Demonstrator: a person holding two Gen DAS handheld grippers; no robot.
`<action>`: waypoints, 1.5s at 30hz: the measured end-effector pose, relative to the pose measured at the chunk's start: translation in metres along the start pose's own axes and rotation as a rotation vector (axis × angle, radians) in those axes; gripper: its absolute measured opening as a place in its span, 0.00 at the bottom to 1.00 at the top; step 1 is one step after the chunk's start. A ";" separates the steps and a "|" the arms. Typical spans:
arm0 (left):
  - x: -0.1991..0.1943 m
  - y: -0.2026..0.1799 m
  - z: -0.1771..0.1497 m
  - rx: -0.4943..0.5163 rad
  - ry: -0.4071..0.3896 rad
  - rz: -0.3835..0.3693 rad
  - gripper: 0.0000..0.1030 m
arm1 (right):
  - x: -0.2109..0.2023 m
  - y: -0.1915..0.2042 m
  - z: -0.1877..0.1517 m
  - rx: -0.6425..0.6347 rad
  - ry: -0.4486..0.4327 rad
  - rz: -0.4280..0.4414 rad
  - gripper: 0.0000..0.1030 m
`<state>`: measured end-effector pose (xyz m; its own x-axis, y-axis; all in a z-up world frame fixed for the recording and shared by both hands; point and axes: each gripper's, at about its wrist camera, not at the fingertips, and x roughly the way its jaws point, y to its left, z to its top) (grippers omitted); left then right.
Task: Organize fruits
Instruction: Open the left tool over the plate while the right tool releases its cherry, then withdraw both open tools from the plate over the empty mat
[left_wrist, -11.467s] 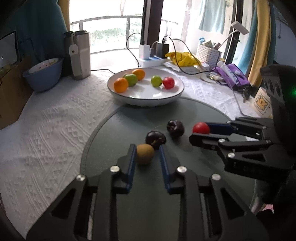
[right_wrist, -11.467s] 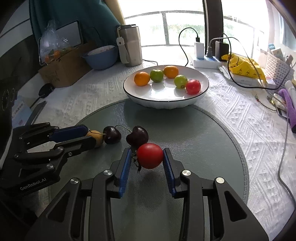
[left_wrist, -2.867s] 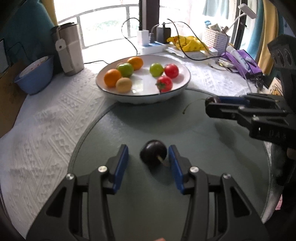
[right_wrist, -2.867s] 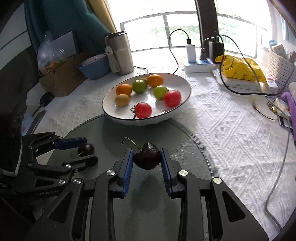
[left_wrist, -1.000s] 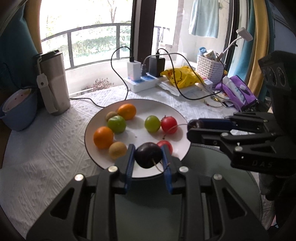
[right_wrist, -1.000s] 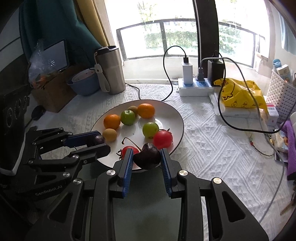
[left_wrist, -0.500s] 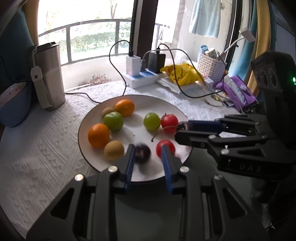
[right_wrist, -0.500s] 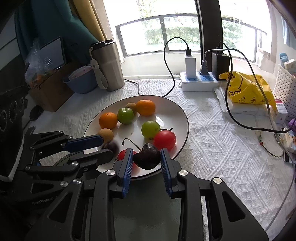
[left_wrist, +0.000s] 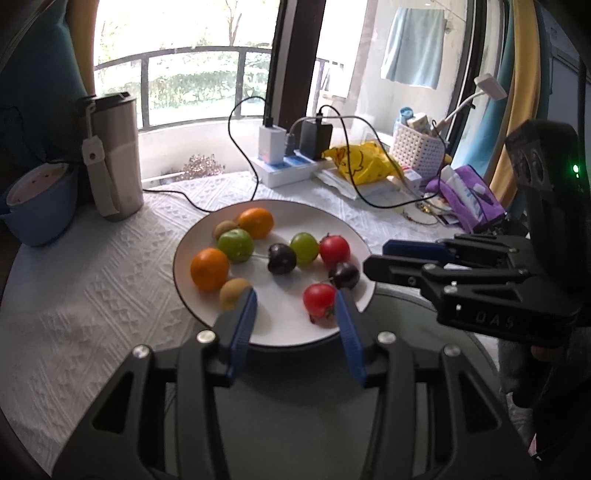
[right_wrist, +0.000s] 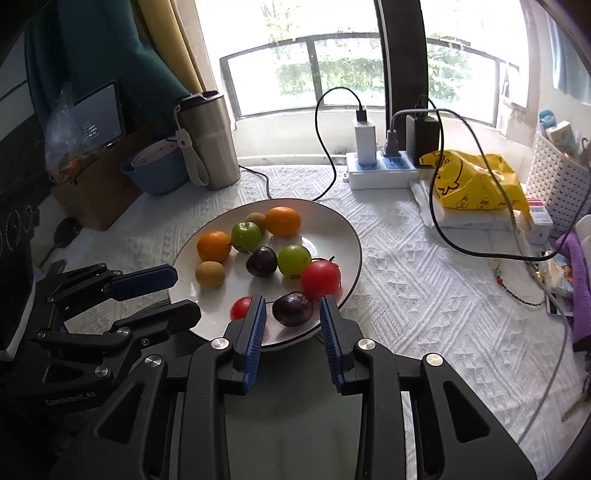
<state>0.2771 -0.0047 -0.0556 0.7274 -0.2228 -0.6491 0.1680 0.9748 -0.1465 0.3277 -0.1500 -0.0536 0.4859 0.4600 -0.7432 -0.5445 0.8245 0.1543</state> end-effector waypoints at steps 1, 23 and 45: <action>-0.003 0.000 0.000 -0.002 -0.005 0.002 0.44 | -0.003 0.002 -0.001 -0.001 -0.003 -0.003 0.31; -0.082 -0.020 -0.029 -0.005 -0.101 0.009 0.44 | -0.075 0.037 -0.033 -0.025 -0.079 -0.048 0.32; -0.151 -0.036 -0.082 -0.083 -0.143 0.101 0.45 | -0.131 0.081 -0.079 -0.085 -0.134 -0.099 0.41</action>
<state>0.1068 -0.0059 -0.0138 0.8257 -0.1160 -0.5521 0.0378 0.9878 -0.1510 0.1659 -0.1692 0.0053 0.6236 0.4225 -0.6577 -0.5426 0.8396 0.0249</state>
